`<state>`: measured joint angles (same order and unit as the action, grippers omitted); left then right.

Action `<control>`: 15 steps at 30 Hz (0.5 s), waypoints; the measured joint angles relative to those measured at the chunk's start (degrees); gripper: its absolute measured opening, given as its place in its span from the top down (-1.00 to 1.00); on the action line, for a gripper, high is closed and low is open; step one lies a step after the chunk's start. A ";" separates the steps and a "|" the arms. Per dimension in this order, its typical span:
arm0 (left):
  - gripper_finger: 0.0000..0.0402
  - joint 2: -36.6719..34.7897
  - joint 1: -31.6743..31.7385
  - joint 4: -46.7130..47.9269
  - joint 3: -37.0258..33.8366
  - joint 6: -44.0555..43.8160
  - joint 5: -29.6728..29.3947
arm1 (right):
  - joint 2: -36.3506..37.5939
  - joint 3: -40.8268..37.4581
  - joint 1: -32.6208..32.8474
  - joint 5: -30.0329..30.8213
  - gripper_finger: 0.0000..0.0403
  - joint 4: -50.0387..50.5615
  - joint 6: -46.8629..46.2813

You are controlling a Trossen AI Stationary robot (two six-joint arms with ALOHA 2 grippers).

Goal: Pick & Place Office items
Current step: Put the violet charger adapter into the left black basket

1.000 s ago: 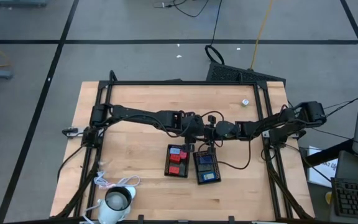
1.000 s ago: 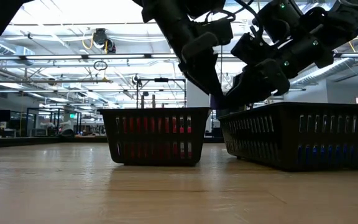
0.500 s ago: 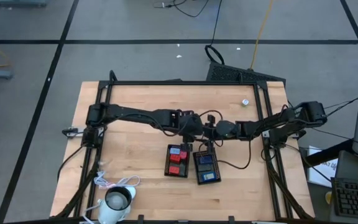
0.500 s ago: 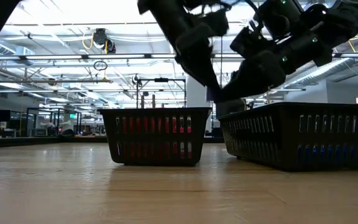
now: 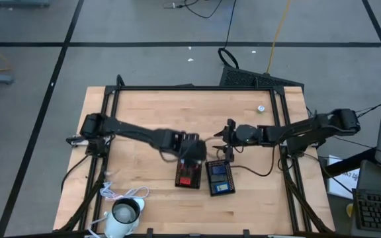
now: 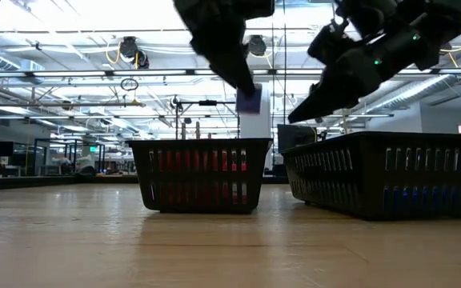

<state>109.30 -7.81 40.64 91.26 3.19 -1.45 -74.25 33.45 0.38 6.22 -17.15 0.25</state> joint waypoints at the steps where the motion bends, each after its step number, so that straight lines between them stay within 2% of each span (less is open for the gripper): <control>1: 0.34 0.02 -0.99 -1.64 -1.56 -0.60 0.20 | 1.14 -0.36 -0.04 0.01 -0.14 0.33 -0.01; 9: 0.34 0.02 -5.70 -13.21 -8.95 -5.68 0.50 | 7.22 -4.05 -0.07 4.53 -0.04 -2.60 2.08; 15: 0.34 0.04 -6.71 -14.98 -13.02 -8.76 -1.60 | 8.21 -5.84 -0.04 4.34 -0.01 -5.28 1.48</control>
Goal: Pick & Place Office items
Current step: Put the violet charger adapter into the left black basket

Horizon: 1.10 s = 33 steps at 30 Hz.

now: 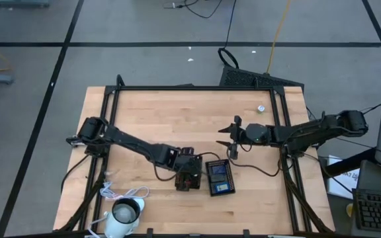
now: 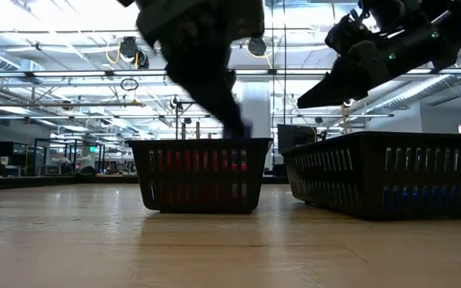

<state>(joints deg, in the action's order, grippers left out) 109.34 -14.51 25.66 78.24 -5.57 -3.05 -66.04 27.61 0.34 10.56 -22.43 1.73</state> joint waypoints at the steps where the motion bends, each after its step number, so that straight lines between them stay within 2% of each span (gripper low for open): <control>1: 0.34 0.00 -0.01 -0.36 -0.72 -0.16 0.01 | 0.02 -0.04 0.02 -0.08 -0.01 0.02 -0.19; 11: 0.34 -0.04 0.78 -12.47 -8.38 -0.20 0.53 | 0.04 -0.04 0.09 -0.10 -0.01 -0.92 -1.06; 20: 0.34 0.00 0.95 -12.38 -8.81 0.60 1.66 | 0.04 -0.04 0.09 -0.12 -0.01 -1.53 -1.06; 25: 0.34 0.00 1.00 -12.19 -8.81 0.77 0.29 | 0.04 -0.04 0.11 -0.12 -0.01 -1.47 -1.06; 27: 0.24 0.00 1.00 -12.21 -8.81 0.71 -0.47 | 0.04 -0.04 0.11 -0.12 -0.01 -1.31 -1.07; 33: -0.32 0.00 1.00 -12.32 -8.78 0.27 -2.68 | 0.04 -0.04 0.13 -0.21 -0.01 -1.30 -1.08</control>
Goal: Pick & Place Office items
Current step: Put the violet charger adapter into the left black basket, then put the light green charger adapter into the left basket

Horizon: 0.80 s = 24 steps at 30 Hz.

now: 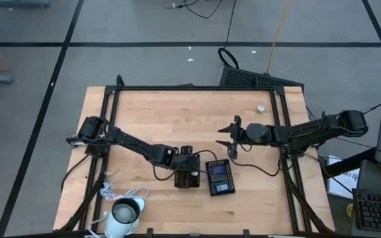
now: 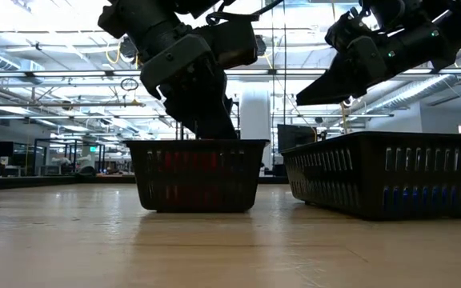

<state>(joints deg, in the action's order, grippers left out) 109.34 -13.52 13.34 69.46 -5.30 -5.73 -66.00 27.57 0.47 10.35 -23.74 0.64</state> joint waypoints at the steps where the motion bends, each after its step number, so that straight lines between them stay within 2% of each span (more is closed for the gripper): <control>1: -0.38 0.00 0.00 -0.01 0.01 -0.16 -0.29 | 0.00 0.00 0.00 -0.05 -0.01 0.00 0.00; 5: -0.54 0.00 0.00 0.04 0.04 -1.09 -0.34 | 0.00 0.00 0.00 -0.09 -0.01 0.01 0.00; 9: -0.61 0.00 0.00 0.02 0.04 -1.11 -0.36 | 0.00 0.00 0.00 -0.09 -0.01 0.01 0.00; 18: -0.63 -0.97 0.14 0.26 0.07 -0.91 -3.44 | 0.00 0.00 0.00 -0.11 -0.01 0.03 0.00; 24: -0.63 -6.27 0.52 0.11 0.17 -0.85 -3.78 | -0.02 -0.09 0.02 -0.11 -0.01 0.46 -0.02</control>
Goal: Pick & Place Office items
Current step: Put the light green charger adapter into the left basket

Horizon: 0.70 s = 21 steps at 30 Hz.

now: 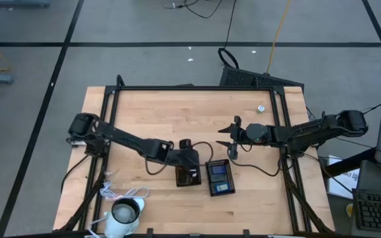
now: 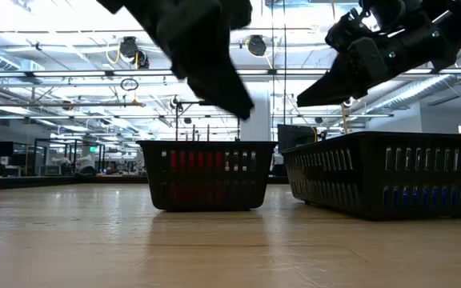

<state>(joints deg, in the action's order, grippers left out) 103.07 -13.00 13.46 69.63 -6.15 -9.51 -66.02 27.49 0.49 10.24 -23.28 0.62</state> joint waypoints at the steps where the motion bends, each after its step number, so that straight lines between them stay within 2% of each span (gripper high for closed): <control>1: -0.63 -0.95 0.00 0.01 0.00 -0.03 -0.01 | -0.02 0.00 0.00 0.01 -0.01 -0.02 -0.01; 7: -0.64 -8.60 0.23 1.64 0.02 2.70 0.33 | 0.00 0.00 0.00 0.17 -0.01 0.34 -0.76; 10: -0.64 -11.88 0.42 2.49 0.00 3.29 0.29 | 0.79 0.06 -0.11 1.29 -0.01 3.63 -2.16; 16: -0.64 -16.76 1.98 5.16 -1.94 4.35 -0.20 | 6.17 0.07 -0.17 14.69 -0.01 16.15 -5.03; 21: -0.64 -20.40 4.40 -5.20 -12.30 3.65 -1.06 | 11.98 0.09 -0.45 23.06 -0.01 29.98 -12.40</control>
<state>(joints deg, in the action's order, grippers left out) 82.68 -8.60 8.25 57.33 -2.50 -10.56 -54.04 27.57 0.04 33.30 6.70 -11.78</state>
